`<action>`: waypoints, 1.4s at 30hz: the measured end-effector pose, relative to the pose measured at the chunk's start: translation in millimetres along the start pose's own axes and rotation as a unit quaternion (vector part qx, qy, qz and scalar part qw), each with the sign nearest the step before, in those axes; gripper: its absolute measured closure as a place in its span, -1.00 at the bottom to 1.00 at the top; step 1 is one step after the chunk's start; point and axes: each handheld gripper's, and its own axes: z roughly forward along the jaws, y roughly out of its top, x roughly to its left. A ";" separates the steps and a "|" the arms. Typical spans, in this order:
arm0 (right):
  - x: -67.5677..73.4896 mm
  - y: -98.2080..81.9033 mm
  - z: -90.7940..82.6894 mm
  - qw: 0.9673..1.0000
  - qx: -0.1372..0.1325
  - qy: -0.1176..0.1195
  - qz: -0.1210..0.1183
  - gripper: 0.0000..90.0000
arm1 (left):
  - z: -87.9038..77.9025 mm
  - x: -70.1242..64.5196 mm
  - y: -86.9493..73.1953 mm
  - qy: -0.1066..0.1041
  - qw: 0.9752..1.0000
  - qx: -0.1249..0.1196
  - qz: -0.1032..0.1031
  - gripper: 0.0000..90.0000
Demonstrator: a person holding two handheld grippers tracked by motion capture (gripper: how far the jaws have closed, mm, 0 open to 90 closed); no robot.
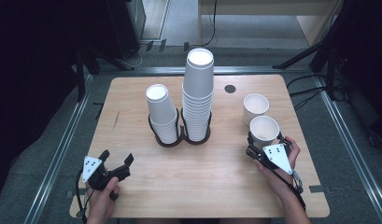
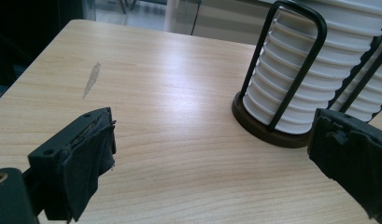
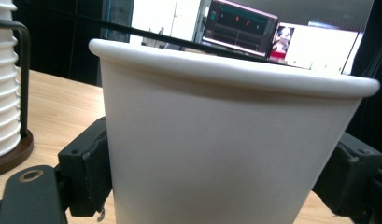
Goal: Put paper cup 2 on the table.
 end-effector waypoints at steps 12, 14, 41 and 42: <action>-9.1 -4.2 6.3 0.999 0.030 0.011 0.042 -0.69 | 2.0 -1.8 -0.7 -0.002 1.000 0.003 0.002 -0.97; -9.0 -4.9 7.2 0.999 0.034 0.013 0.039 -0.69 | 2.1 -1.7 -1.1 -0.002 1.000 0.004 0.002 -0.97; -8.2 -3.7 10.1 0.992 0.100 0.038 0.068 -0.72 | 4.7 -4.2 -2.3 -0.005 1.000 0.013 0.005 -0.97; -8.6 -3.4 10.0 0.992 0.102 0.038 0.071 -0.72 | 4.7 -4.0 -2.3 -0.004 1.000 0.014 0.006 -0.97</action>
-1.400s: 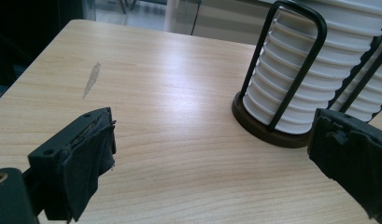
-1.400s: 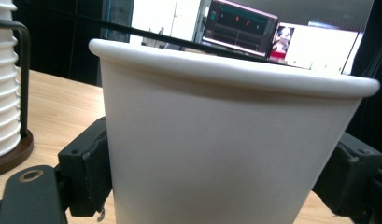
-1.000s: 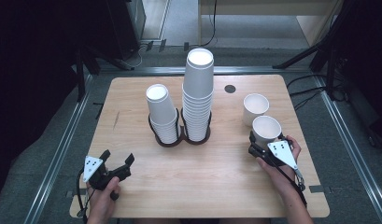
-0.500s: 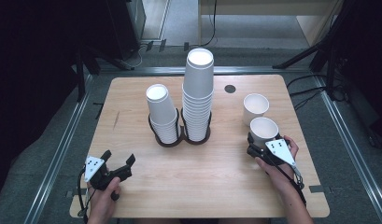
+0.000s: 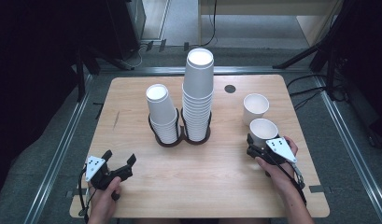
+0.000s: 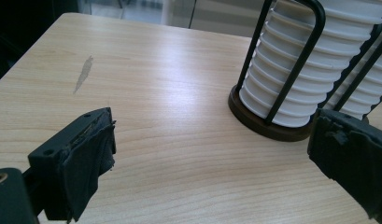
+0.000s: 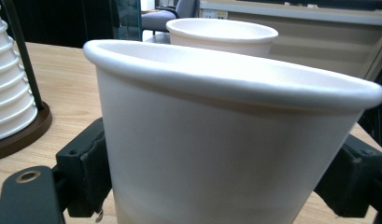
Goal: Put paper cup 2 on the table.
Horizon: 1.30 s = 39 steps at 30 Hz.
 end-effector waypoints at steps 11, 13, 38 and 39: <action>2.6 1.9 -4.0 0.999 0.017 0.032 0.003 -1.00 | -0.4 -1.8 0.5 -0.003 1.000 0.000 0.000 -0.97; 2.2 4.0 -7.5 0.999 0.012 0.033 0.002 -1.00 | -1.2 -1.1 0.7 -0.002 1.000 -0.001 0.000 -0.97; -27.2 -3.1 -69.1 1.000 -0.001 0.021 -0.014 -1.00 | -13.0 7.8 0.7 0.027 1.000 -0.004 0.003 -0.97; -29.2 -3.6 -70.8 1.000 -0.001 0.018 -0.015 -1.00 | -14.9 7.9 -0.1 0.028 1.000 -0.004 0.007 -0.97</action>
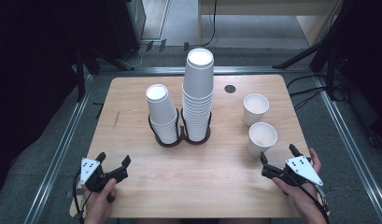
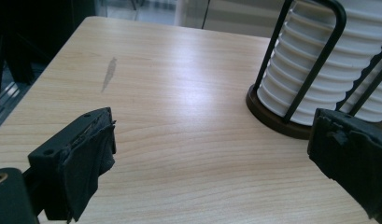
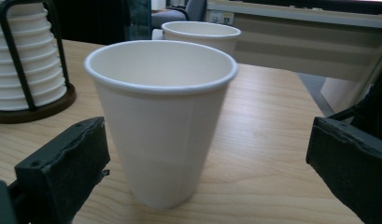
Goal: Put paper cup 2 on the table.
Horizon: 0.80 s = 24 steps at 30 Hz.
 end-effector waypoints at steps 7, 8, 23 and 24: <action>-16.2 -3.0 -17.1 1.000 -0.004 -0.018 0.000 -1.00 | -10.8 8.7 -3.1 0.009 1.000 0.004 0.004 -0.97; -18.4 -3.7 -19.7 1.000 -0.005 -0.021 0.001 -1.00 | -12.4 10.7 -4.0 0.011 1.000 0.005 0.002 -0.97; -48.4 -24.5 -57.3 0.999 0.013 -0.050 0.012 -1.00 | -23.2 32.7 -11.0 0.018 0.999 0.027 -0.009 -0.97; -49.5 -25.4 -58.4 0.999 0.013 -0.050 0.013 -1.00 | -22.1 32.9 -11.7 0.018 0.999 0.029 -0.008 -0.97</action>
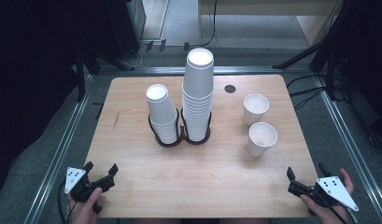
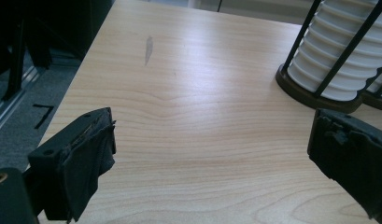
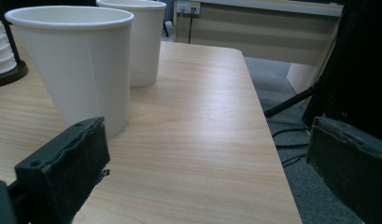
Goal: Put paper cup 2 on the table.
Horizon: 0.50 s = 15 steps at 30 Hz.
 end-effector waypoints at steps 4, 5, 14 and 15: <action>-3.3 -3.2 -0.4 1.000 0.004 -0.003 0.002 -1.00 | 3.2 -1.8 -0.6 -0.001 1.000 0.003 0.005 -0.97; -3.2 -3.6 0.7 1.000 0.005 -0.003 0.003 -1.00 | 3.8 -2.1 -0.9 -0.003 1.000 0.003 0.005 -0.97; -3.8 -5.3 2.5 1.000 0.008 -0.003 0.020 -1.00 | 7.1 -3.4 -2.2 -0.005 1.000 0.011 0.013 -0.97; -4.2 -5.3 2.8 1.000 0.007 -0.003 0.020 -1.00 | 7.2 -3.5 -2.2 -0.005 1.000 0.012 0.013 -0.97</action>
